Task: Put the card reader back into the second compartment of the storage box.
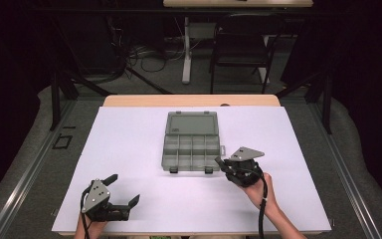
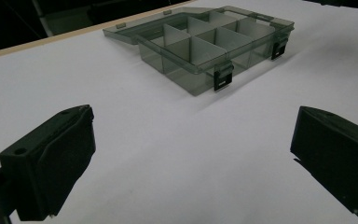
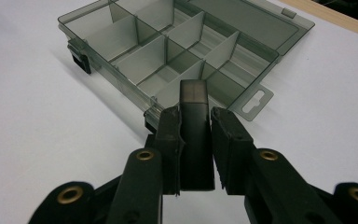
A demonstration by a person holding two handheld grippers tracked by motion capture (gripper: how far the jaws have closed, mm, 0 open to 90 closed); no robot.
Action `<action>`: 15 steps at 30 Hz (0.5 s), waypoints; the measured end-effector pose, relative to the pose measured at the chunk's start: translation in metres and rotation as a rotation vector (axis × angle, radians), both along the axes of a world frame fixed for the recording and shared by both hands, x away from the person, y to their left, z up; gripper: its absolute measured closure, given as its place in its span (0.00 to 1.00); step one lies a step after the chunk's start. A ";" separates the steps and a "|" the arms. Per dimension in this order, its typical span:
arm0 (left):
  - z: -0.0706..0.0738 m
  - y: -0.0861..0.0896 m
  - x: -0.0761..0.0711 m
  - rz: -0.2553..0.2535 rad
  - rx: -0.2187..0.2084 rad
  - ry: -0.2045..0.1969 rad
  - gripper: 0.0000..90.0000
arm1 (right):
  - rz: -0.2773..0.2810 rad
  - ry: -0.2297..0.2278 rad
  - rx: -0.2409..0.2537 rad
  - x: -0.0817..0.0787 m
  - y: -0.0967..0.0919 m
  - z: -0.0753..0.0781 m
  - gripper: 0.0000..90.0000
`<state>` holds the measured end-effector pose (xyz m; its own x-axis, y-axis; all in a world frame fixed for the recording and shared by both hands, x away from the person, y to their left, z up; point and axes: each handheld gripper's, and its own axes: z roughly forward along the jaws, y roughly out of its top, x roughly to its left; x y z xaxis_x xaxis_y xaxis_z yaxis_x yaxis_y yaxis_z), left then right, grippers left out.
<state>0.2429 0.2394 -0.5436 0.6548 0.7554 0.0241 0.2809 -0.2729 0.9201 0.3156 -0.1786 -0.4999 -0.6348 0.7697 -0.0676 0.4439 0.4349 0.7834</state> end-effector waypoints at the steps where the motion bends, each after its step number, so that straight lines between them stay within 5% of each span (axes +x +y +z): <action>1: 0.000 0.000 0.000 -0.002 -0.001 0.000 0.00 | 0.001 -0.001 0.001 0.001 0.001 0.000 0.81; 15: 0.000 0.000 0.000 -0.001 0.002 -0.003 0.00 | 0.013 -0.008 0.008 0.011 0.009 0.007 0.81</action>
